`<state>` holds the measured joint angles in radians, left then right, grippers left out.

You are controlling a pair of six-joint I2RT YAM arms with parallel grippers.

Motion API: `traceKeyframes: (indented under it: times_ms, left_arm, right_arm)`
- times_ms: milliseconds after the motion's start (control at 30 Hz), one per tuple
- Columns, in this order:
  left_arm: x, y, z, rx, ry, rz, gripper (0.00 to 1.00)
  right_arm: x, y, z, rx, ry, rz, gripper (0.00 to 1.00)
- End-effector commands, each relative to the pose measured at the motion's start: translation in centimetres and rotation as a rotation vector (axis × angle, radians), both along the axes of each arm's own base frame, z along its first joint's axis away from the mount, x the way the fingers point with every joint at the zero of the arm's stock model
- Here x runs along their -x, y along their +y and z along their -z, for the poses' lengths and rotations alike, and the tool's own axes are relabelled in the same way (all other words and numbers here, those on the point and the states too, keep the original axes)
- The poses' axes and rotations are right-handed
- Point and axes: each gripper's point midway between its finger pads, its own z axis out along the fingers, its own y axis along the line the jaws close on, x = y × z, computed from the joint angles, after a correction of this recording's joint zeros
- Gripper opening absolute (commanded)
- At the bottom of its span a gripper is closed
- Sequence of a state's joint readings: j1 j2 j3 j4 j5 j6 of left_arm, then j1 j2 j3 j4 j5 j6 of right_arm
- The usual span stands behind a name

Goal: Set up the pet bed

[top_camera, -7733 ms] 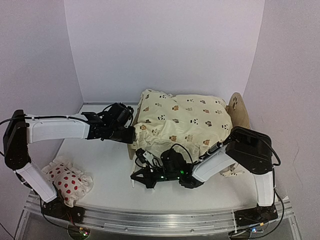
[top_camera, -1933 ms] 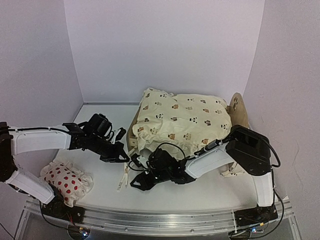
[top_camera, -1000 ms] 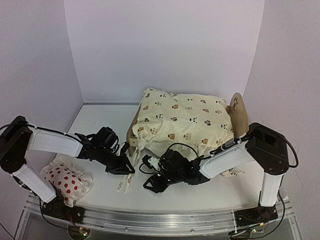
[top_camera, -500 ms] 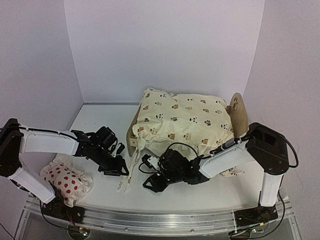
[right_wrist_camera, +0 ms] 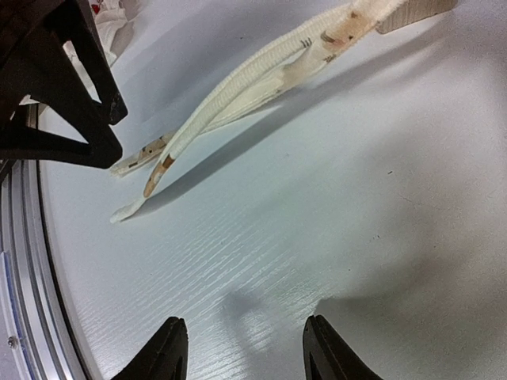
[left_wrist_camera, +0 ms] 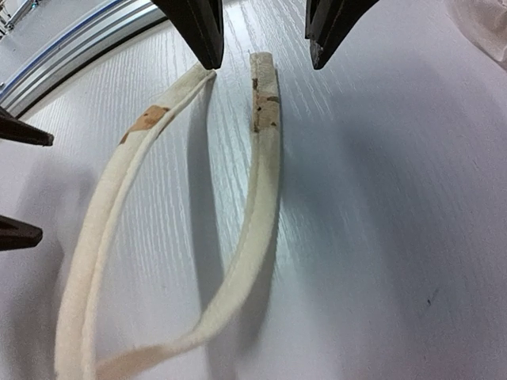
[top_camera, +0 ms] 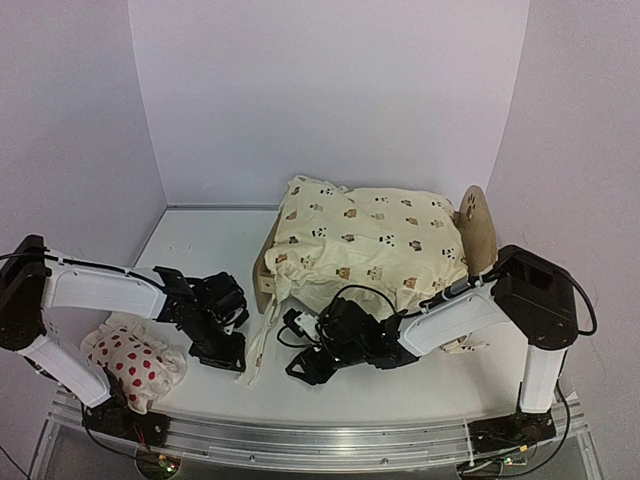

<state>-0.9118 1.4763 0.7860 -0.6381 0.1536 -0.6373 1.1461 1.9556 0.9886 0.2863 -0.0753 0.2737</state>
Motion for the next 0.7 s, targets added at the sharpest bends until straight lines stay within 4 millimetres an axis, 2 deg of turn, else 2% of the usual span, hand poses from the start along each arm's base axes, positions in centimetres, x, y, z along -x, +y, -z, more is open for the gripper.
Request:
traceKeyframes:
  times_ms: [0, 400, 667]
  left_arm:
    - [0.4, -0.3, 0.2, -0.018, 0.01, 0.011, 0.36]
    - [1.4, -0.7, 2.5, -0.122, 0.03, 0.053, 0.29]
    - [1.1, 1.2, 4.1, -0.367, -0.039, 0.041, 0.14]
  right_arm:
    - [-0.1, 0.6, -1.4, -0.027, -0.033, -0.009, 0.52]
    - [-0.1, 0.1, -1.3, -0.018, -0.041, -0.005, 0.51]
    - [-0.1, 0.0, -1.0, -0.011, -0.043, -0.008, 0.52]
